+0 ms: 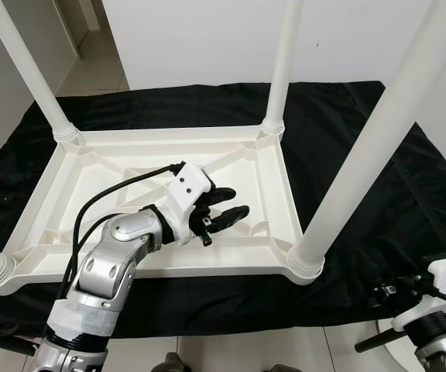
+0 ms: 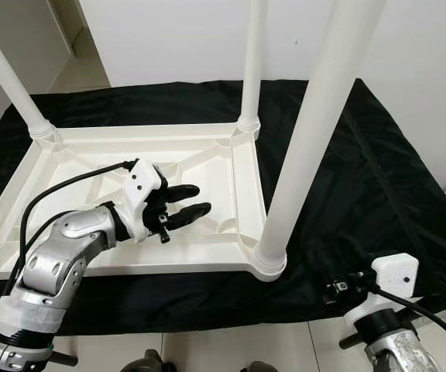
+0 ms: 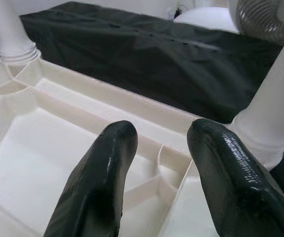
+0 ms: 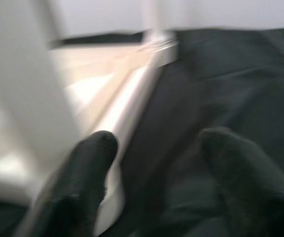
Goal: Building children table
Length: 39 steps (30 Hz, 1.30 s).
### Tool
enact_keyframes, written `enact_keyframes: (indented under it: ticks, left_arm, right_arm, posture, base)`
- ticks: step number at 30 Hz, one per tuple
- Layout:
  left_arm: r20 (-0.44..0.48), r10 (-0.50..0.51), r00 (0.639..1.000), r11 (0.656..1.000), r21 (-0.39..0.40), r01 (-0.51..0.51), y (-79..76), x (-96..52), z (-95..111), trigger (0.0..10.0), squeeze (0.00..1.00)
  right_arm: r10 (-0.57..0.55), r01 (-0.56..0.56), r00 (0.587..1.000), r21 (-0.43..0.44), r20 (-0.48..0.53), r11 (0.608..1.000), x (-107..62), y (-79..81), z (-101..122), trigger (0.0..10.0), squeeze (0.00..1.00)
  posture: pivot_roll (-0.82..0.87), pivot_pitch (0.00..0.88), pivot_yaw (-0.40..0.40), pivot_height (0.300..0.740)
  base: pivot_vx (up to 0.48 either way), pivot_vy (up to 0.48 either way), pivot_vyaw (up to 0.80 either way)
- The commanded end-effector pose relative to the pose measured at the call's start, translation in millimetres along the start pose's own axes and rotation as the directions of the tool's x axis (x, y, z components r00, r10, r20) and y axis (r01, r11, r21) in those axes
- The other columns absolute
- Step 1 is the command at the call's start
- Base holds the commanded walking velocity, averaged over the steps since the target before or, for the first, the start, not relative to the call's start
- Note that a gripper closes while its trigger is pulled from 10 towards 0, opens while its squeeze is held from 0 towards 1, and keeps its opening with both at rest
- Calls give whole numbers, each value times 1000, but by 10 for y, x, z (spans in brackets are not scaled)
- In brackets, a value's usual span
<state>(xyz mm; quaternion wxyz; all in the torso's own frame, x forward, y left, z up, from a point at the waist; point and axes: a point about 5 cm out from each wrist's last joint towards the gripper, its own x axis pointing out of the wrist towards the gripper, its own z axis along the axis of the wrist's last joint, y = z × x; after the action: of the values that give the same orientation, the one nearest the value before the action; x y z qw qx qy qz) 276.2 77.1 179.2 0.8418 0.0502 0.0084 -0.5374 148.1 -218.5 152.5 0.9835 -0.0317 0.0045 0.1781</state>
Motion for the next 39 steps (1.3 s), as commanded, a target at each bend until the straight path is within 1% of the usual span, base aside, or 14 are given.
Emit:
enact_keyframes:
  ticks: [1, 3, 5, 6, 8, 16, 17, 21, 22, 23, 26, 31, 33, 39]
  left_arm:
    - [-8, -5, 1000, 1000, -17, 5, 10, 11, -3, 10000, 0]
    - [-1, -28, 1000, 1000, -1, 28, -9, 52, 31, 10000, 0]
    - [-7, -34, 999, 999, 7, 34, -14, 61, 34, 10000, 0]
    - [-5, -46, 999, 999, 27, 46, -26, 49, 33, 10000, 0]
    - [-4, -58, 998, 997, 59, 58, -50, 30, 37, 10000, 0]
    - [10, -53, 999, 997, 55, 52, -61, 39, 55, 10000, 0]
    - [17, -67, 998, 996, 60, 66, -99, 48, 67, 10000, 0]
    - [18, -85, 996, 993, 81, 83, -159, 66, 64, 10000, 0]
    - [42, -48, 998, 994, 104, 44, -153, 96, 75, 10000, 0]
    - [42, -48, 998, 994, 104, 44, -153, 96, 75, 10000, 0]
    - [48, 14, 999, 995, 96, -18, -107, 152, 67, 10000, 0]
    - [46, 30, 998, 996, 88, -34, -101, 193, 47, 10000, 0]
    - [48, 28, 998, 996, 85, -32, -126, 241, 49, 10000, 0]
    - [68, 43, 997, 995, 83, -49, -142, 284, 66, 10000, 0]
  right_arm:
    - [45, -45, 999, 20, -2, 999, -7, 54, 7, 10000, 1000]
    - [127, -127, 991, 11, -47, 992, -51, 78, 2, 10000, 1000]
    - [153, -153, 986, -2, -62, 988, -54, 70, 7, 10000, 1000]
    - [190, -191, 979, -9, -70, 981, -36, 73, 17, 10000, 0]
    - [256, -256, 963, 9, -87, 967, -5, 82, 35, 10000, 0]
    - [251, -254, 966, -44, -69, 966, 157, -6, 37, 10000, 0]
    - [257, -260, 965, -48, -55, 964, 265, -37, 28, 10000, 0]
    - [274, -275, 961, -40, -36, 961, 418, -69, 12, 10000, 0]
    - [294, -294, 956, -37, -19, 955, 557, -88, 8, 10000, 0]
    - [294, -294, 956, -37, -19, 955, 557, -88, 8, 10000, 0]
    - [307, -307, 952, -19, 4, 952, 718, -117, 8, 10000, 0]
    - [320, -320, 947, -5, 18, 947, 847, -89, -9, 10000, 0]
    - [280, -280, 960, 7, 32, 960, 951, -126, -41, 10000, 0]
    - [177, -177, 983, 7, 58, 984, 1015, -273, -51, 10000, 0]
  posture:
    - [-29, 17, 62, 740]
    - [-29, 18, 61, 740]
    - [-37, 17, 58, 740]
    - [-39, 15, 55, 740]
    - [-39, 13, 46, 740]
    - [-27, 8, 17, 740]
    - [-21, 4, 1, 740]
    - [-11, 0, -13, 740]
    - [-7, 0, -18, 740]
    - [-7, 0, -18, 740]
    - [-2, 0, -24, 740]
    - [3, 0, -33, 740]
    - [4, 0, -39, 740]
    - [1, 0, -35, 740]
  base:
    - [0, 0, 0]
    - [0, 0, 0]
    - [0, 0, 0]
    - [0, 0, 0]
    - [0, 0, 0]
    - [0, 0, 0]
    - [0, 0, 0]
    - [0, 0, 0]
    - [0, 0, 0]
    - [0, 0, 0]
    - [0, 0, 0]
    - [0, 0, 0]
    - [0, 0, 0]
    - [0, 0, 0]
